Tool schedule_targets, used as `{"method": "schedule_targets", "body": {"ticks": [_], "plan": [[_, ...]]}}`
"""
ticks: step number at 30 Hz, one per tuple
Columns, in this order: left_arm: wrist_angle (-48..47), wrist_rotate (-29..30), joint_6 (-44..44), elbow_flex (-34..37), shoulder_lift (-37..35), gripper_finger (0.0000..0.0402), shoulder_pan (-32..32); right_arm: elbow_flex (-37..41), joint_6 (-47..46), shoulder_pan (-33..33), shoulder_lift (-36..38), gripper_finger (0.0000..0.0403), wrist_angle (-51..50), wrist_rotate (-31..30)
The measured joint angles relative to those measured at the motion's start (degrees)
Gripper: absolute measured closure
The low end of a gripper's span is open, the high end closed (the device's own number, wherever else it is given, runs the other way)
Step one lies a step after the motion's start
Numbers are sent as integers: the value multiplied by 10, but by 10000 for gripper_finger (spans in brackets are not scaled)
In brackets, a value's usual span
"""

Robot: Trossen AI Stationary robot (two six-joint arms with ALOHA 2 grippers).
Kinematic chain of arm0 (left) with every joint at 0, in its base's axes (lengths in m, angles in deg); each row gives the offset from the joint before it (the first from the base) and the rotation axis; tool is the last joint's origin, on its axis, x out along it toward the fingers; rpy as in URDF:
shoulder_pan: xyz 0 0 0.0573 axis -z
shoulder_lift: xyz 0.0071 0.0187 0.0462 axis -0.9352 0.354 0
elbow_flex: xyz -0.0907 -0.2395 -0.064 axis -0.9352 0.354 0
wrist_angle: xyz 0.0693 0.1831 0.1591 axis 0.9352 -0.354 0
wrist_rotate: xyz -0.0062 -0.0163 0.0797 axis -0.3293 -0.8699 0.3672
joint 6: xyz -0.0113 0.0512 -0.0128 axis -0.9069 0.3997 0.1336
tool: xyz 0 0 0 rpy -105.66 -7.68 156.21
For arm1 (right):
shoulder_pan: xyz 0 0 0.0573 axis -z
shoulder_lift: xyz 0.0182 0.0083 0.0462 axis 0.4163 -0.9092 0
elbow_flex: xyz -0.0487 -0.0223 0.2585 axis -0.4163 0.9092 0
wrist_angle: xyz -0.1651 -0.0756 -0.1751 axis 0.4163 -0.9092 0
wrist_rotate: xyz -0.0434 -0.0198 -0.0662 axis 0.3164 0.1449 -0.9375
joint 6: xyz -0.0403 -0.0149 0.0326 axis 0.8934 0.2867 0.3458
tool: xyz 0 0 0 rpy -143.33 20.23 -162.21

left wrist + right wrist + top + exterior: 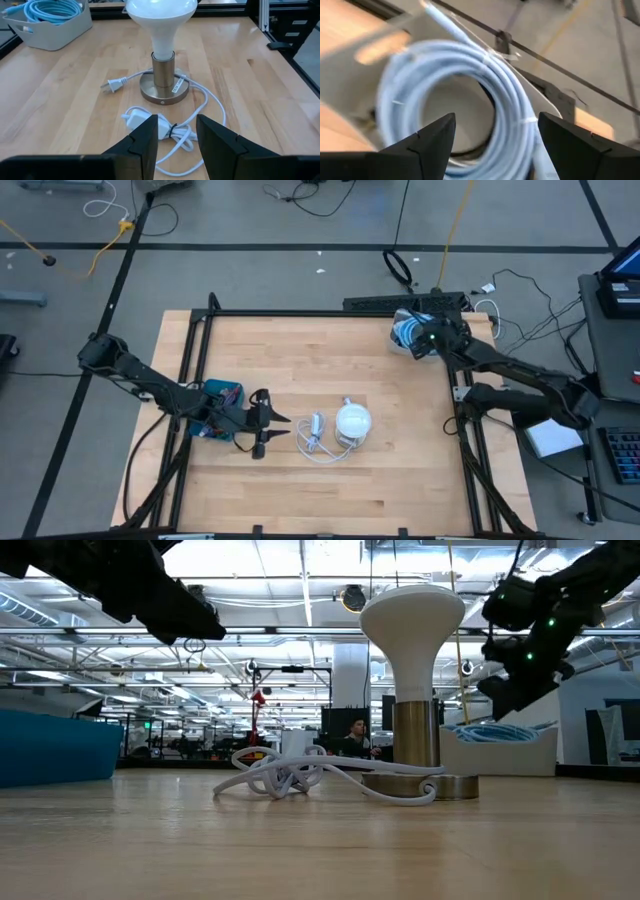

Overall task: Pick & Place USB Port
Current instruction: Adjust the gray bin

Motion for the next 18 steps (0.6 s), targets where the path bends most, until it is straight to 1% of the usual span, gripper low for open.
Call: {"method": "schedule_targets", "body": {"ticks": [2,5,7,12,15,18], "plan": [[0,0,-3,0,0,264,0,-1,5,0,19,124,9,25],[0,0,-6,0,0,264,0,-1,16,0,44,124,34,90],[0,0,-7,0,0,263,0,-1,13,0,61,127,56,144],[0,0,-9,0,0,263,0,-2,-26,0,100,134,109,303],[0,0,-9,0,0,264,0,-3,-44,-6,114,146,82,376],[0,0,-9,0,0,264,3,-3,-58,-30,116,181,2,403]]}}
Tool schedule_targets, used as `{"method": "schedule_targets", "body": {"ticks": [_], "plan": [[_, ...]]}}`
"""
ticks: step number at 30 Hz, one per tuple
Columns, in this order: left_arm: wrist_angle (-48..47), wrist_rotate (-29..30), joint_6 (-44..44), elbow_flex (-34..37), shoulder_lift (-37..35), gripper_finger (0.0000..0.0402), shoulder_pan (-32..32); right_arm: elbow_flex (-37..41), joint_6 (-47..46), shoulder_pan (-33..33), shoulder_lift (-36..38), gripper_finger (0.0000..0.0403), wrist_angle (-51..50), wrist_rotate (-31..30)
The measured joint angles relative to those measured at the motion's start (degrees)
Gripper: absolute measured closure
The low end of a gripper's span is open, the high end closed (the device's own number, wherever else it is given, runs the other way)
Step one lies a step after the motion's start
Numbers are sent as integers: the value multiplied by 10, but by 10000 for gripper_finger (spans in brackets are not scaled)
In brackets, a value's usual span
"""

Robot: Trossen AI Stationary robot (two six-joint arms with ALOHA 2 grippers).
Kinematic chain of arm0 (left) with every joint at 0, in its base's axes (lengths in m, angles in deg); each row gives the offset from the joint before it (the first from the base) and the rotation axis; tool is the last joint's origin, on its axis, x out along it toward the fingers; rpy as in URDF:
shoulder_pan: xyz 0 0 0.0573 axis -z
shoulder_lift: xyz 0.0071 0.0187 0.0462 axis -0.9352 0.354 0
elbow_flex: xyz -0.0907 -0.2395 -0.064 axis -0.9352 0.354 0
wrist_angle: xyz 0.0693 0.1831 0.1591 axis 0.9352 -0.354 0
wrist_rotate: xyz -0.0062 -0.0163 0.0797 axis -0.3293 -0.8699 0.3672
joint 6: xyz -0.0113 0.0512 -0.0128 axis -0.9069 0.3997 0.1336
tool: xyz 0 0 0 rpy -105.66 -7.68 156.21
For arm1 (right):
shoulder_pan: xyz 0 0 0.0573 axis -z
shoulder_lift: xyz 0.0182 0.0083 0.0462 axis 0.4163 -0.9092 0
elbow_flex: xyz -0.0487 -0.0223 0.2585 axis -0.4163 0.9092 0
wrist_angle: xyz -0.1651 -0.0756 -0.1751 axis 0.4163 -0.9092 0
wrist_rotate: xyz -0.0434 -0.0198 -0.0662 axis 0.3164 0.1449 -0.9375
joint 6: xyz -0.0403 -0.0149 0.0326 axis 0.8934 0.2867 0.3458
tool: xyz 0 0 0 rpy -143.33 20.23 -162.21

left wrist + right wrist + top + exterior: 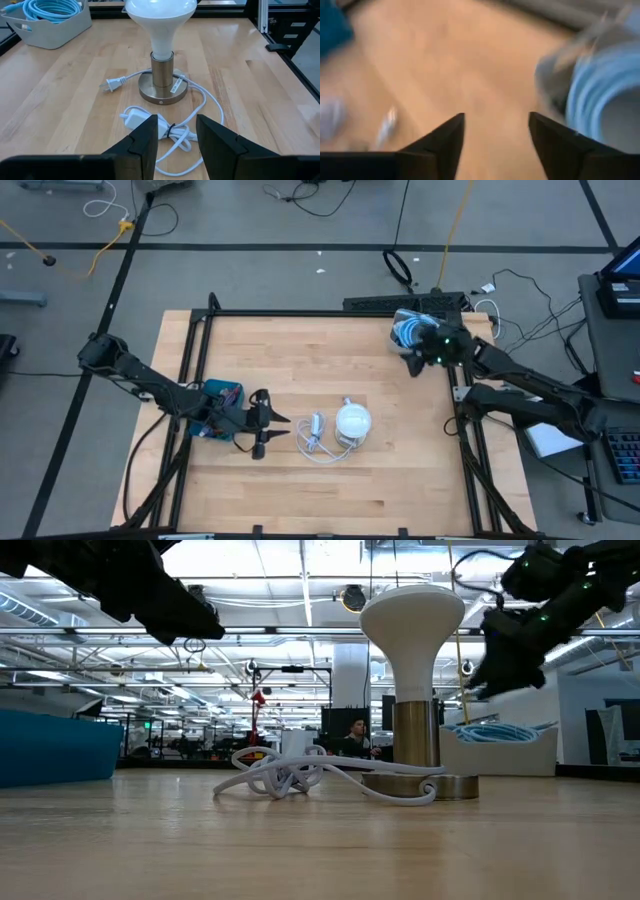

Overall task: Pick & Place USB Port
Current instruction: Adjust the gray bin

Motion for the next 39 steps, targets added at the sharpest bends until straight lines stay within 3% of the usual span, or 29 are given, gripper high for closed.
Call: {"method": "schedule_targets", "body": {"ticks": [4,6,8,16,23,28,32,39], "plan": [[0,2,1,0,0,263,1,0,-14,-56,-8,279,-130,-9],[0,3,1,0,0,264,1,5,-33,-90,-12,349,-167,-54],[0,4,1,0,0,263,1,16,-57,-122,-12,387,-165,-119],[1,4,0,0,0,263,1,21,-158,-194,-78,402,-199,-320],[0,4,-2,0,0,264,2,20,-188,-194,-187,402,-202,-366],[0,4,-3,0,0,264,8,21,-225,-194,-246,403,-201,-445],[0,4,-4,0,0,264,9,21,-246,-194,-260,403,-189,-499],[0,4,-3,0,0,263,9,21,-260,-174,-257,403,-179,-512]]}}
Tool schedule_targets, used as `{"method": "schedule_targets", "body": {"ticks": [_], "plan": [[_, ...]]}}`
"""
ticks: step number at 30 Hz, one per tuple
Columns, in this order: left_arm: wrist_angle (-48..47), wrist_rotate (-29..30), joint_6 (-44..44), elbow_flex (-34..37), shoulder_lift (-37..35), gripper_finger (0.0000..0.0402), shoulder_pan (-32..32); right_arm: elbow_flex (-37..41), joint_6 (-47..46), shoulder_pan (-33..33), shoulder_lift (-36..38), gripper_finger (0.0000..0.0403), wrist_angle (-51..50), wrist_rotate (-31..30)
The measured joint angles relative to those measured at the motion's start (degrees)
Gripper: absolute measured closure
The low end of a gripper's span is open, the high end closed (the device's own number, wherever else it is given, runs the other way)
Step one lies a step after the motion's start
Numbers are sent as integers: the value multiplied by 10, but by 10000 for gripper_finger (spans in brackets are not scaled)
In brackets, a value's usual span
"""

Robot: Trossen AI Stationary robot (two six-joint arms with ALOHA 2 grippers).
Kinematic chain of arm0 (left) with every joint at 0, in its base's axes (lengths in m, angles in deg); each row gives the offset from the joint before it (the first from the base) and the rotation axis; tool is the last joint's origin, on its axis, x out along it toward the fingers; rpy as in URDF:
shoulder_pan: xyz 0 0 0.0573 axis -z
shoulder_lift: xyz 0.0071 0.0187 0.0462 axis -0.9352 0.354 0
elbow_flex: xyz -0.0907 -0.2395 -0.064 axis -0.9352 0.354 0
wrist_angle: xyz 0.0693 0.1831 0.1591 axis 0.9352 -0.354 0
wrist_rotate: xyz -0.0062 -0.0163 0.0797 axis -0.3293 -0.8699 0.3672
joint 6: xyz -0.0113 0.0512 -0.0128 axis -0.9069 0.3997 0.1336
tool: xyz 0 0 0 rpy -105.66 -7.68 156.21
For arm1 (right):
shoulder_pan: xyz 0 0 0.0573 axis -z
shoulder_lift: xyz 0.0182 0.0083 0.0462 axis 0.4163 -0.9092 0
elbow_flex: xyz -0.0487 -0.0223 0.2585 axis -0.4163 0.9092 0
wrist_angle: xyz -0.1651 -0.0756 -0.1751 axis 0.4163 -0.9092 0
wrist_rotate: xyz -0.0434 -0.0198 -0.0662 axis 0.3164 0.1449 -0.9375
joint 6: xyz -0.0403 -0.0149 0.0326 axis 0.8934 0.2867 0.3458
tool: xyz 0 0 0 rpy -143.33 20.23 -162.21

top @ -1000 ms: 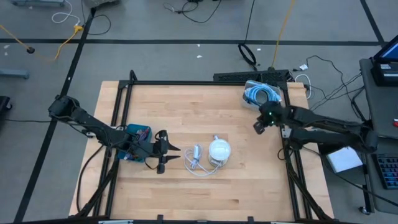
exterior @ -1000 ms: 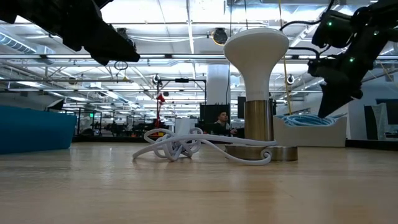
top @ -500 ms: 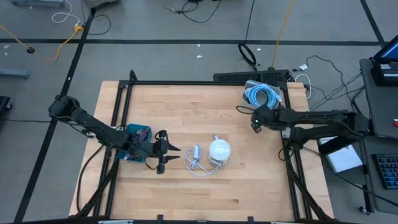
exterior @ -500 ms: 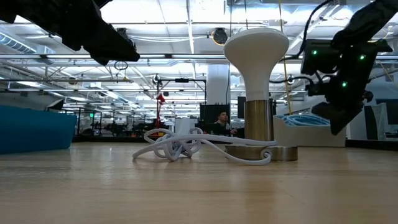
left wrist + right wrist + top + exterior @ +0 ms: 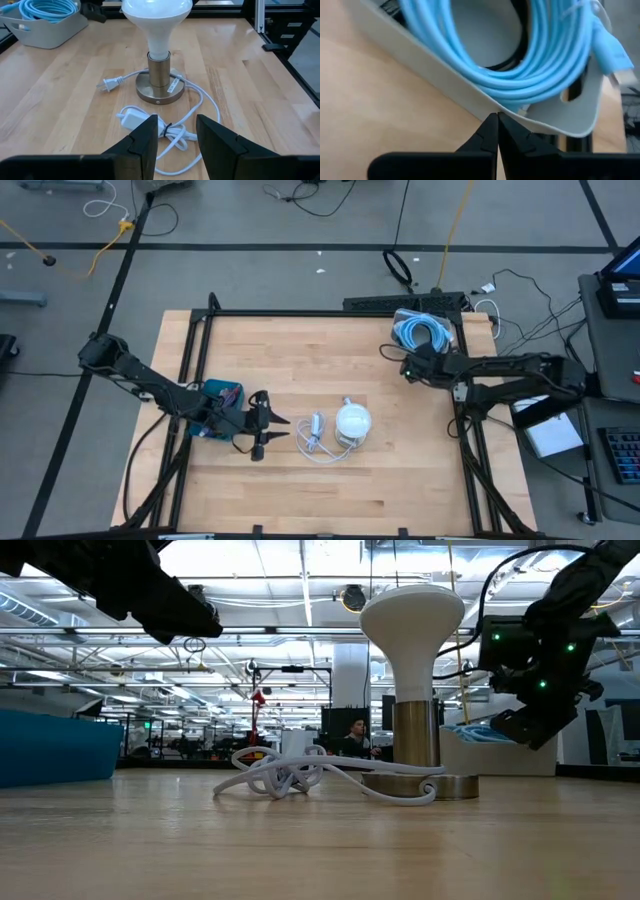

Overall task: Pick & Place USB Port
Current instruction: Adjust the gray bin

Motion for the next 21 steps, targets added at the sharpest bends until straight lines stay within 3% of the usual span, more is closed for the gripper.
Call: {"method": "schedule_targets", "body": {"ticks": [8,15,21], "plan": [[0,0,-2,0,0,263,0,0,5,60,0,403,17,-30],[0,0,-5,0,0,264,0,0,63,88,0,403,101,-25],[-3,0,-6,0,0,263,7,0,78,96,0,403,109,-18]]}}
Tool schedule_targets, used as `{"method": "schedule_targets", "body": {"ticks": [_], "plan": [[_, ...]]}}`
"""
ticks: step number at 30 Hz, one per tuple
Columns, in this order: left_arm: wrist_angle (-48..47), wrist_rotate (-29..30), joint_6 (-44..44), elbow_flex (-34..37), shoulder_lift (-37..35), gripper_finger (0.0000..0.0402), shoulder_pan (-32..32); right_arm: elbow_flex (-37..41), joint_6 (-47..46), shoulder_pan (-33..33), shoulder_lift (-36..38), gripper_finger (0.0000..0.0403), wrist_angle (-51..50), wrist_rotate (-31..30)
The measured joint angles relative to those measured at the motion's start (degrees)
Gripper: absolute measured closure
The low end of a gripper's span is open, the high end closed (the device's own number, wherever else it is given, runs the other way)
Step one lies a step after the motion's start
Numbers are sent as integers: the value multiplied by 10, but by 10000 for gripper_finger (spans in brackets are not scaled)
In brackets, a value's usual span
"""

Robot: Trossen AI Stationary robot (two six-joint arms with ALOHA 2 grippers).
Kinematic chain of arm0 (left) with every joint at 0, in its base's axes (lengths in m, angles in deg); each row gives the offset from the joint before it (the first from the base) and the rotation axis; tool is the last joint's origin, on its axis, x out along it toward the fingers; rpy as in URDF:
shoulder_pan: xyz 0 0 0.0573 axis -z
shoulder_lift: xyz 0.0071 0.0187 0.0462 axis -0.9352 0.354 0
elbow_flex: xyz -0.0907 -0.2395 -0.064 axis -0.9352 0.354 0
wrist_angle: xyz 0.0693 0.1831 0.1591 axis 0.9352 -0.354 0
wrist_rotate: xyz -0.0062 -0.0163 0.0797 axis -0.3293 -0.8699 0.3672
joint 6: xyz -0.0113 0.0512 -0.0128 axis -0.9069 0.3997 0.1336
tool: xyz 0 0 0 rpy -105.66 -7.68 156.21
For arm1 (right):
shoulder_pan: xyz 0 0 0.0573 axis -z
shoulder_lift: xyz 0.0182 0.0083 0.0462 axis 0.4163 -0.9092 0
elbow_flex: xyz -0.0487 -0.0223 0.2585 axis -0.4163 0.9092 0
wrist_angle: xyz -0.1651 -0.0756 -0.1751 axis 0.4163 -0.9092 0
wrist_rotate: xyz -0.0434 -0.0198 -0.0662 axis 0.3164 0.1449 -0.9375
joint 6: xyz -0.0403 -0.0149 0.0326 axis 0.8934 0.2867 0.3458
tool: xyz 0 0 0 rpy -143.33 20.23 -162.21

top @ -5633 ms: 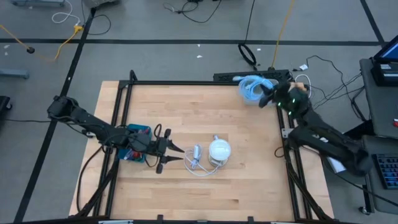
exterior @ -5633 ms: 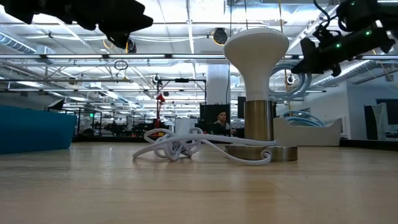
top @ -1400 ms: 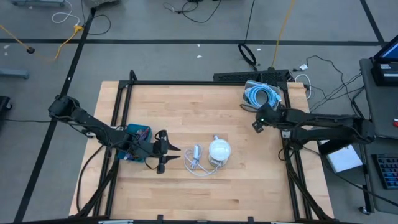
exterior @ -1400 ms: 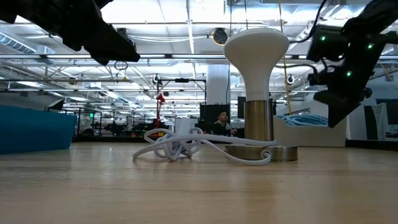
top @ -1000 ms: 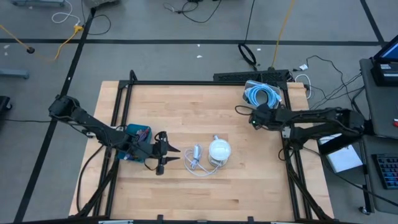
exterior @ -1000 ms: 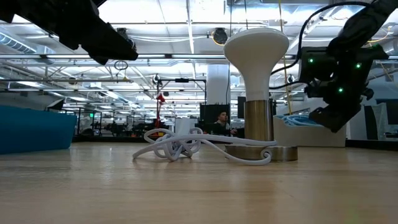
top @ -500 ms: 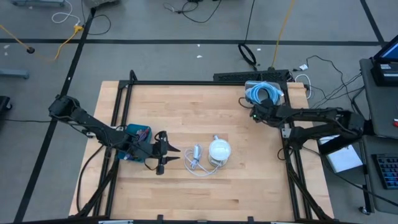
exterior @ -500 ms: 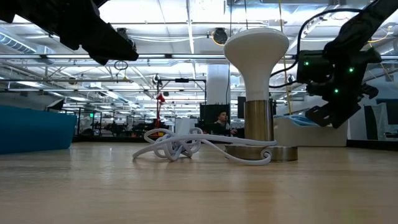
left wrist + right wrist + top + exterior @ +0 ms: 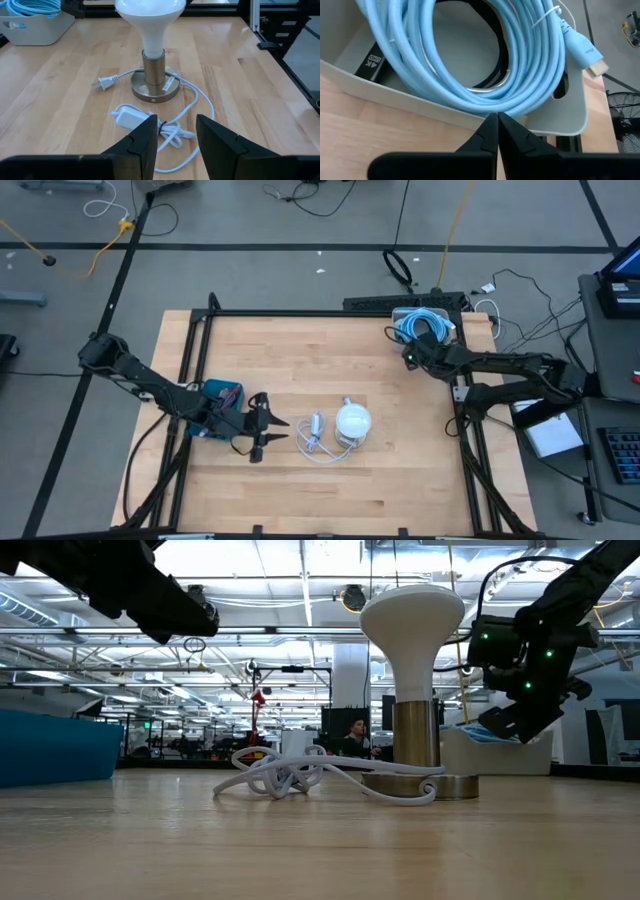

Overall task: Pick & Place USB Port
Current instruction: Adjust the gray bin, then return to Home Position

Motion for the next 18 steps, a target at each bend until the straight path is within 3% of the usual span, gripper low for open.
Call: {"method": "schedule_targets", "body": {"ticks": [5,10,18], "plan": [[-4,3,2,0,0,263,0,0,6,-24,8,403,7,4],[-36,46,-11,0,0,263,1,-8,59,-71,62,403,60,4],[-228,129,-151,0,-1,276,-47,-83,150,-223,160,403,156,3]]}}
